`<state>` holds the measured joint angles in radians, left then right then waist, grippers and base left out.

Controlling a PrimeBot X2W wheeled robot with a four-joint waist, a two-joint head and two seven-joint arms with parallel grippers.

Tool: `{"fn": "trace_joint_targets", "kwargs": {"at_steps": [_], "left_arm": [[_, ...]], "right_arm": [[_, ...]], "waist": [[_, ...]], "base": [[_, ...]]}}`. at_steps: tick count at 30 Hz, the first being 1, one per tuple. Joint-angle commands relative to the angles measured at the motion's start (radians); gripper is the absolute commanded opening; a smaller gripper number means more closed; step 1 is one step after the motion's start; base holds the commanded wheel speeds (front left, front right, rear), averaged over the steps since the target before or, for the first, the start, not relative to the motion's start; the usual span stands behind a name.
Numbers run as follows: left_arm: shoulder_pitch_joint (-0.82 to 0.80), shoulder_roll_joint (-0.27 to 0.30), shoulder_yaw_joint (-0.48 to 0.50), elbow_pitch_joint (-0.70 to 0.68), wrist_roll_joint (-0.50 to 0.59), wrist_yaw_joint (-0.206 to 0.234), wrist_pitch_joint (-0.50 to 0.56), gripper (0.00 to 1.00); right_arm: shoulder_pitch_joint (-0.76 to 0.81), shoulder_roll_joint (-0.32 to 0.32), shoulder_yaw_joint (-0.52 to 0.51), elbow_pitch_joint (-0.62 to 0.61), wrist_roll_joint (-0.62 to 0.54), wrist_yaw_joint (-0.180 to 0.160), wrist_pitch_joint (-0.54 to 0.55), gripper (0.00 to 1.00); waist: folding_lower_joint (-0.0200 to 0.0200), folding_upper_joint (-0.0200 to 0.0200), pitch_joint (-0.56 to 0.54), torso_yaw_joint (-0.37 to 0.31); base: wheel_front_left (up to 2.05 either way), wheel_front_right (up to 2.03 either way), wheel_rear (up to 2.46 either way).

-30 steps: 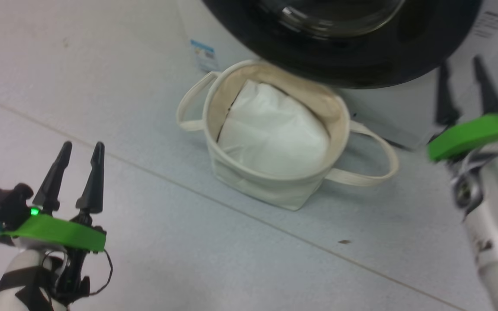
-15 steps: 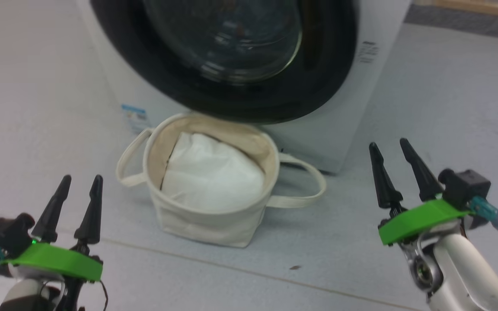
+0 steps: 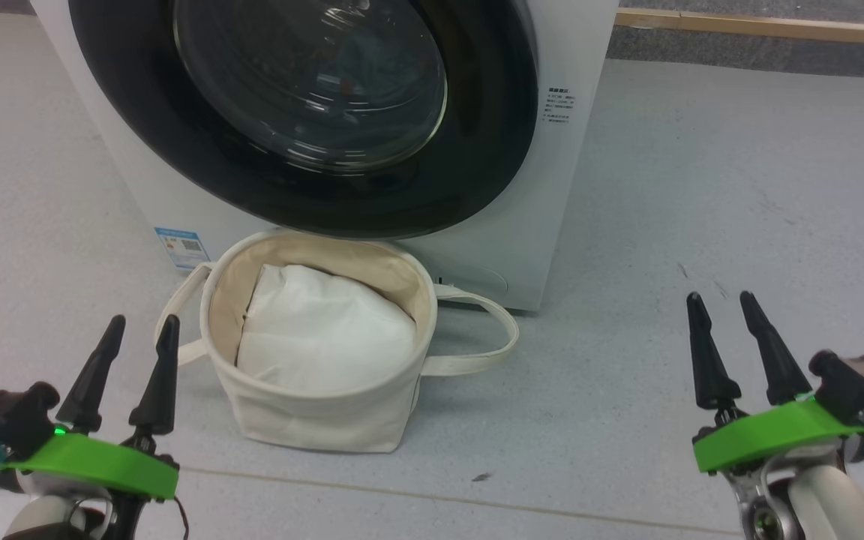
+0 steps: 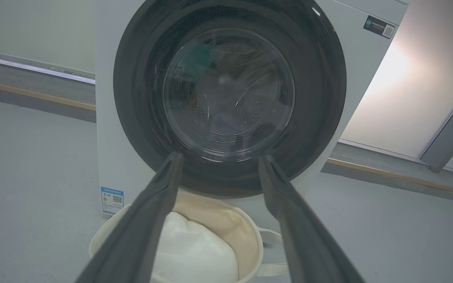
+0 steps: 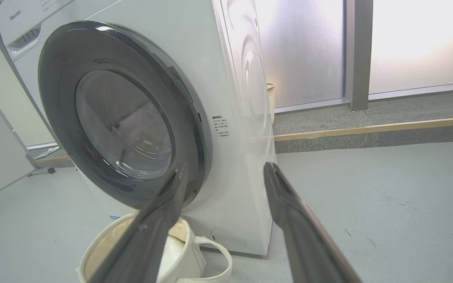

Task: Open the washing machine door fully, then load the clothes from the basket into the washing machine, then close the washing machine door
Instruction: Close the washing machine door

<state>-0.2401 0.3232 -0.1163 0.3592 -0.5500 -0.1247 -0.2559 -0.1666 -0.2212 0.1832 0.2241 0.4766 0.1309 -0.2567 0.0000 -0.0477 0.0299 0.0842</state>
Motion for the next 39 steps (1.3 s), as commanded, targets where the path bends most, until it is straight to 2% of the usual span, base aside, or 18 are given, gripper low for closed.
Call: {"fn": "trace_joint_targets", "kwargs": {"at_steps": [1, 18, 39], "left_arm": [[-0.032, 0.042, 0.039, -0.024, -0.013, -0.006, -0.006, 1.00], [-0.047, 0.064, -0.003, -0.007, -0.053, -0.006, -0.006, 1.00], [-0.042, 0.058, 0.024, -0.016, -0.035, -0.006, -0.006, 1.00]], "right_arm": [[-0.004, 0.002, 0.008, -0.041, -0.004, 0.000, -0.005, 1.00], [0.030, 0.039, -0.009, -0.070, -0.032, 0.000, -0.005, 1.00], [0.023, 0.046, -0.028, -0.065, -0.052, 0.000, -0.005, 1.00]], "waist": [[0.0000, 0.0000, 0.001, 0.001], [0.0000, 0.0000, 0.009, 0.022], [0.0000, 0.0000, 0.019, 0.025]], "base": [[0.00, 0.00, 0.00], [0.00, 0.00, 0.00], [0.00, 0.00, 0.00]]}}
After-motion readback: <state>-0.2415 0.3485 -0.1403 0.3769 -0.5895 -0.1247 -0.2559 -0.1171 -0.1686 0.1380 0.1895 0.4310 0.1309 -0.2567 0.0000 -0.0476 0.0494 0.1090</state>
